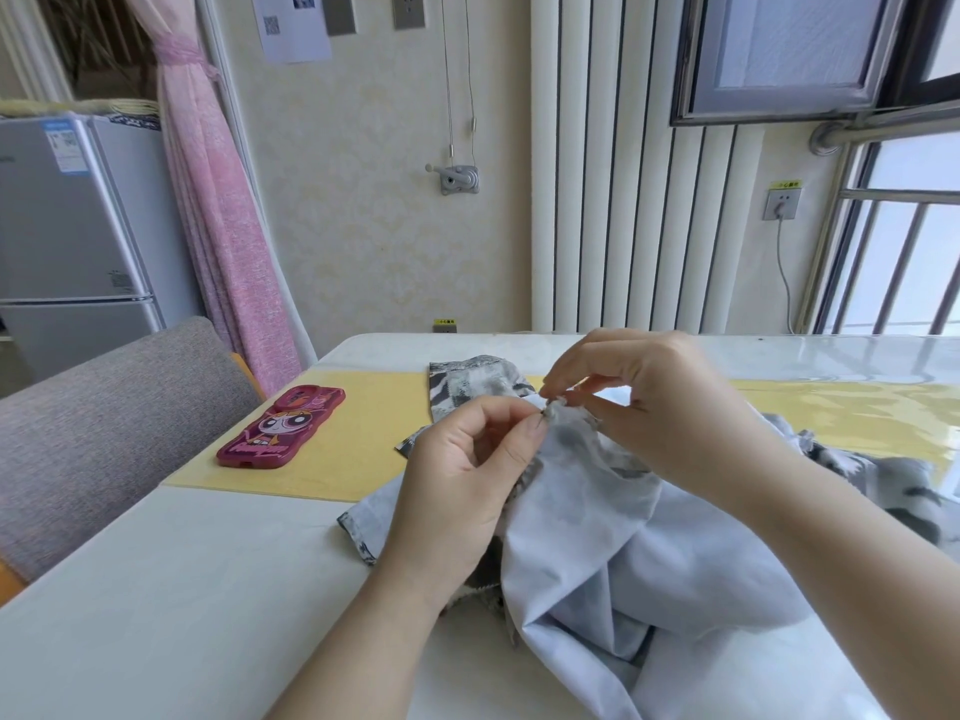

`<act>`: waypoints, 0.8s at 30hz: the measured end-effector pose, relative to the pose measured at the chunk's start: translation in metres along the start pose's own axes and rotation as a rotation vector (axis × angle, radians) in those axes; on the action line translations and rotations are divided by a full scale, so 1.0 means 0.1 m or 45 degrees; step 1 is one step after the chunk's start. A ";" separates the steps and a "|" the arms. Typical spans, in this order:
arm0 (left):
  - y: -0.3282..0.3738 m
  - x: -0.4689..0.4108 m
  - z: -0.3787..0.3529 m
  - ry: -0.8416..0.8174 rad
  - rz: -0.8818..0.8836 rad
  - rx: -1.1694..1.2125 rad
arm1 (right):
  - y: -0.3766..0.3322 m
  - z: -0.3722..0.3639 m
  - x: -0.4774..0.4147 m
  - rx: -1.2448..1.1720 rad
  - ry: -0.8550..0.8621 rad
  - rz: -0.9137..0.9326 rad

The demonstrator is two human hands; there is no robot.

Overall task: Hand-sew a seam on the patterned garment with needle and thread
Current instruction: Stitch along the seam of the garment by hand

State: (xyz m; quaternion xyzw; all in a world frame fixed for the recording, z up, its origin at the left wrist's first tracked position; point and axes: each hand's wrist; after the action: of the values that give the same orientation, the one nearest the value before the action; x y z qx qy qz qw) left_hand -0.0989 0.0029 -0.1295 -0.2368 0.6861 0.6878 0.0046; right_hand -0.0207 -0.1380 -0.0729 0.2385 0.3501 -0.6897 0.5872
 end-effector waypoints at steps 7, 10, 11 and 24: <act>-0.01 -0.02 0.00 0.061 0.013 0.039 | -0.20 0.03 -0.01 -0.264 -0.048 -0.144; -0.03 -0.02 0.01 0.100 0.024 0.054 | -0.21 0.02 0.00 -0.355 -0.026 -0.125; -0.03 -0.03 0.02 0.105 0.031 0.068 | -0.19 0.02 0.00 -0.313 -0.034 -0.079; -0.10 -0.09 0.03 0.167 0.139 0.076 | -0.09 -0.16 0.03 0.009 0.112 0.111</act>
State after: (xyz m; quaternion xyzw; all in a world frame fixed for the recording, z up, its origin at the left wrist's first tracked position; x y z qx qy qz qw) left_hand -0.0886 0.0087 -0.1364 -0.2432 0.7172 0.6492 -0.0708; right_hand -0.0313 -0.1269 -0.0834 0.2856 0.3625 -0.6536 0.5998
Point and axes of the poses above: each hand's wrist, its own x-axis away from the middle knuckle, its own z-axis out of the back of the hand, y = z × x, and after that the axes turned 12 degrees about z, right-handed
